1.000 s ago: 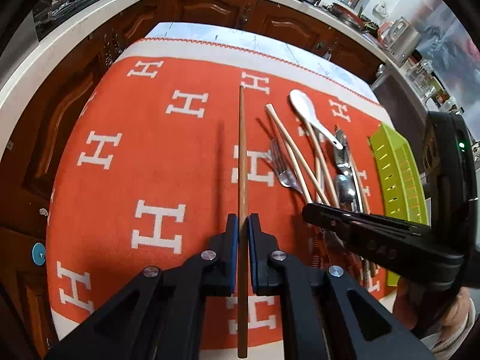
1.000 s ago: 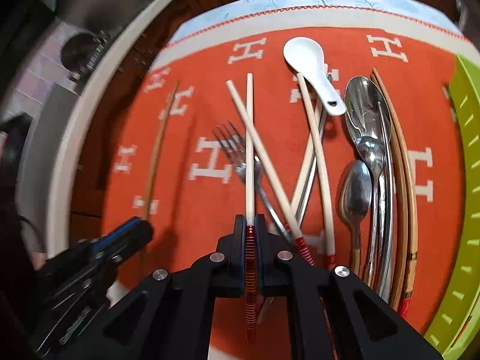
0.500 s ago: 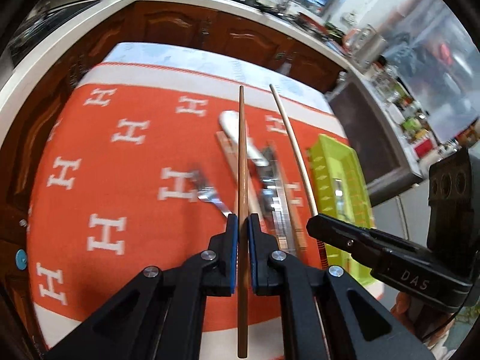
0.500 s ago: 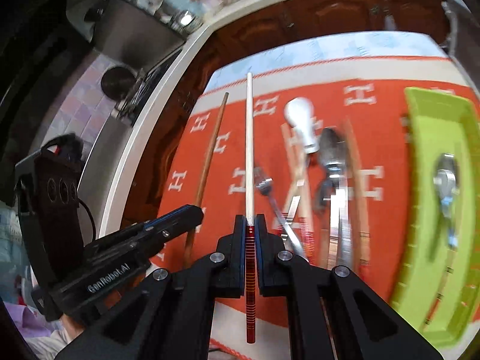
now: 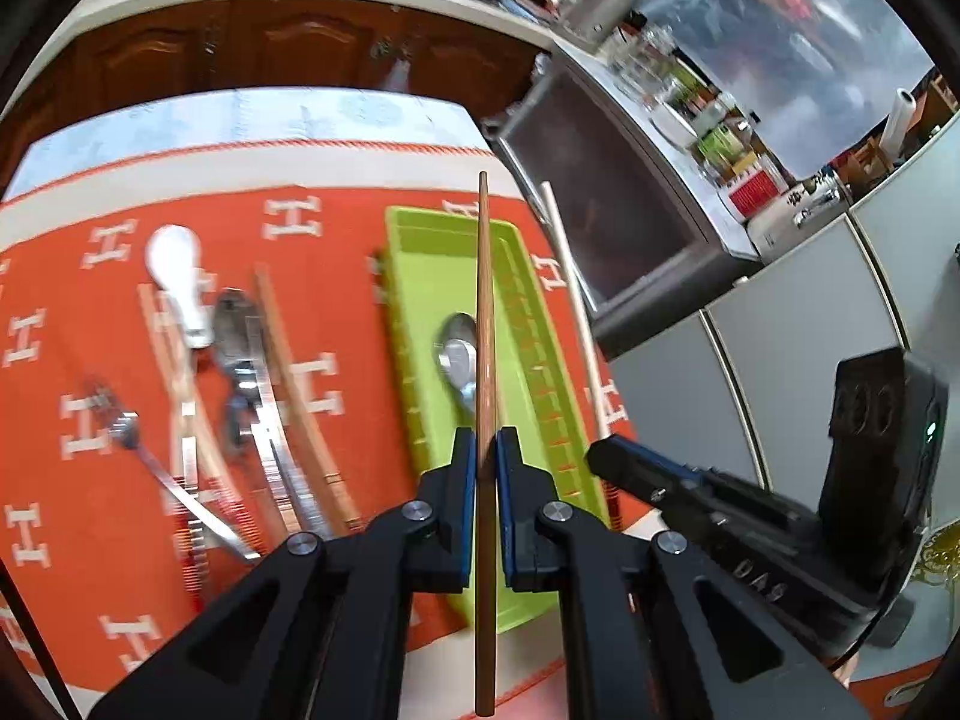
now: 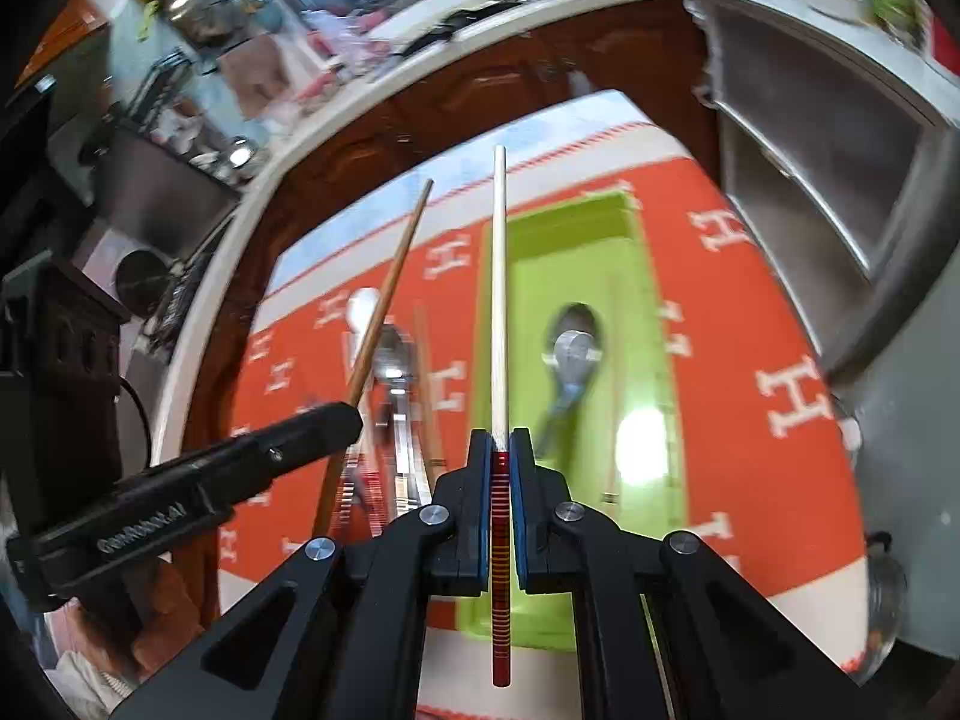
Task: Organize utensils
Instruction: 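Carry both chopsticks into the green tray and open both tools, then move both open tools back over the utensil pile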
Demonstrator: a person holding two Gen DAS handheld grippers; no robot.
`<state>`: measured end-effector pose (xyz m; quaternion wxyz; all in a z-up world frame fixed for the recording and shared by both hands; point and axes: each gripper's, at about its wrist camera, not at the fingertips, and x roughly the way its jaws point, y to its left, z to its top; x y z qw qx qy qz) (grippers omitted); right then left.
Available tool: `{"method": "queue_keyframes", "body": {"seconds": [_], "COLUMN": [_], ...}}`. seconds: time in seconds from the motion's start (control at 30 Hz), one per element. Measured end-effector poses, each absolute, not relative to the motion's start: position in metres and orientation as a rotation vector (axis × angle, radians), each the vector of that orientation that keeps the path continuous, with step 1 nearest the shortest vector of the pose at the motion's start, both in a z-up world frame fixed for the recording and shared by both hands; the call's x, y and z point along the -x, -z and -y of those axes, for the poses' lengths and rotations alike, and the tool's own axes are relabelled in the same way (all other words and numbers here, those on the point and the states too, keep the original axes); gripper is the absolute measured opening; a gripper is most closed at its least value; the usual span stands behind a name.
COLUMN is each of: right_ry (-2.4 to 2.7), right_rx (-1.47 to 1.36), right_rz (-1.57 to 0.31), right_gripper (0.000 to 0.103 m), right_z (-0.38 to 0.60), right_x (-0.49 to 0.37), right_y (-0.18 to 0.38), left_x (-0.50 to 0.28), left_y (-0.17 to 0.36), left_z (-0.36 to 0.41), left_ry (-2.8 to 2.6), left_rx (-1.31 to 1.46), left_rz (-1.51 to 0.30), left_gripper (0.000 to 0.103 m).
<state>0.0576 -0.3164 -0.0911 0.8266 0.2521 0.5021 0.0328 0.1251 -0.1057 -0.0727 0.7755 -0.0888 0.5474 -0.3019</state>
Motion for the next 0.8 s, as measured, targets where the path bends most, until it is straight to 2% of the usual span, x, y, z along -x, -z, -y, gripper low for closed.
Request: {"method": "queue_keyframes", "body": {"seconds": [0.27, 0.33, 0.4, 0.47, 0.53, 0.8], "right_ry": [-0.035, -0.036, -0.017, -0.006, -0.006, -0.045], "right_rx": [-0.557, -0.557, -0.559, -0.564, -0.570, -0.538], "right_rz": [-1.126, -1.133, -1.143, -1.137, -1.126, -1.118], "right_gripper": [0.006, 0.007, 0.010, 0.018, 0.022, 0.022], "right_z": [0.340, 0.339, 0.342, 0.339, 0.337, 0.315], "right_x": [-0.063, -0.067, -0.071, -0.075, -0.077, -0.073], "right_y": [0.138, 0.144, 0.150, 0.156, 0.157, 0.144], "left_x": [-0.135, -0.136, -0.136, -0.135, -0.132, -0.122], "left_y": [0.109, 0.114, 0.116, 0.116, 0.111, 0.094], "left_z": [0.143, 0.147, 0.149, 0.148, 0.146, 0.128], "left_ry": [0.644, 0.626, 0.612, 0.597, 0.582, 0.527], "left_rx": [0.180, 0.154, 0.131, 0.112, 0.083, 0.001], "left_rz": [-1.270, -1.271, -1.268, -1.253, -1.226, -1.148], "left_gripper": [0.005, 0.007, 0.030, 0.042, 0.046, 0.057]}}
